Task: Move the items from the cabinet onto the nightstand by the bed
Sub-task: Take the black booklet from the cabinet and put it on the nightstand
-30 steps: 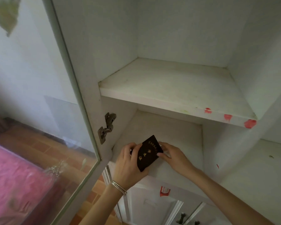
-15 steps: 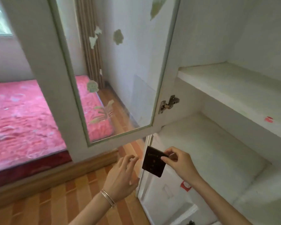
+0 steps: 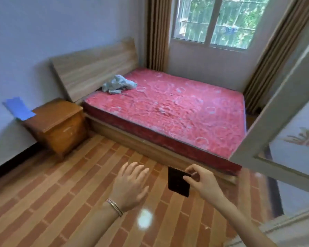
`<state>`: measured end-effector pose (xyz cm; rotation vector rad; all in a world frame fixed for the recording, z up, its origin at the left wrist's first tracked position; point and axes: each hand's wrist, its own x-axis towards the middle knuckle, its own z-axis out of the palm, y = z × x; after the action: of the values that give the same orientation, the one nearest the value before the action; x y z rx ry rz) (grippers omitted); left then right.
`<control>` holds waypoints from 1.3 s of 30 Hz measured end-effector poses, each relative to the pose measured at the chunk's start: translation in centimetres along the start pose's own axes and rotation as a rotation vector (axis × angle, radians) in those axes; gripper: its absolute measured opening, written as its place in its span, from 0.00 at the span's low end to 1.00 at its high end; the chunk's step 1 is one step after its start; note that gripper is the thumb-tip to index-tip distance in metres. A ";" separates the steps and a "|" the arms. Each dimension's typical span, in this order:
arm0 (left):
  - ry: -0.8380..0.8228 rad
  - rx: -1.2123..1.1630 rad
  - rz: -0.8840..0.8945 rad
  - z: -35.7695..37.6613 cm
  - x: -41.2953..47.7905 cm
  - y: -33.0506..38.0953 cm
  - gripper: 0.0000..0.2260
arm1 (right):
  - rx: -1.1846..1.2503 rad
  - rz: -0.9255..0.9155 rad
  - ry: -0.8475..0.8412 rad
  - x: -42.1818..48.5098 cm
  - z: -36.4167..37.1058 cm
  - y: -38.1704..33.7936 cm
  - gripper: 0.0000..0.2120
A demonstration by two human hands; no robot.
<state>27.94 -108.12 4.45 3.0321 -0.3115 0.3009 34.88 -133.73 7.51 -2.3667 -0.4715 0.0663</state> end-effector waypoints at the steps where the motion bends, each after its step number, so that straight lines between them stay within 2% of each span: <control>1: -0.010 0.018 -0.062 -0.3 -1.5 -2.1 0.24 | 0.010 -0.036 -0.039 1.4 1.9 -1.7 0.07; 8: -0.115 0.072 -0.396 -0.2 -11.1 -16.7 0.24 | 0.020 -0.175 -0.300 7.9 16.7 -12.7 0.07; 11: -0.053 0.090 -0.480 -0.5 -13.8 -23.0 0.24 | -0.011 -0.236 -0.394 10.7 22.5 -17.6 0.08; 17: 0.023 0.099 -0.650 -3.4 -17.0 -33.5 0.23 | -0.063 -0.403 -0.450 16.7 30.3 -27.5 0.06; 22: 0.067 0.144 -0.657 -4.7 -18.0 -38.9 0.22 | -0.041 -0.495 -0.437 21.3 34.1 -33.1 0.04; 30: 0.016 0.111 -0.715 -1.6 -15.6 -44.9 0.21 | -0.012 -0.501 -0.556 29.5 40.1 -35.0 0.04; 32: 0.027 0.123 -0.724 -1.0 -13.6 -47.4 0.19 | 0.001 -0.495 -0.583 32.6 41.4 -35.2 0.04; 39: 0.061 0.180 -0.786 -1.2 -2.9 -57.7 0.22 | 0.097 -0.495 -0.633 47.7 42.9 -38.7 0.04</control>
<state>37.00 -51.09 1.74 2.9995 0.9316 0.3587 59.51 -62.96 5.08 -2.0327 -1.3060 0.6010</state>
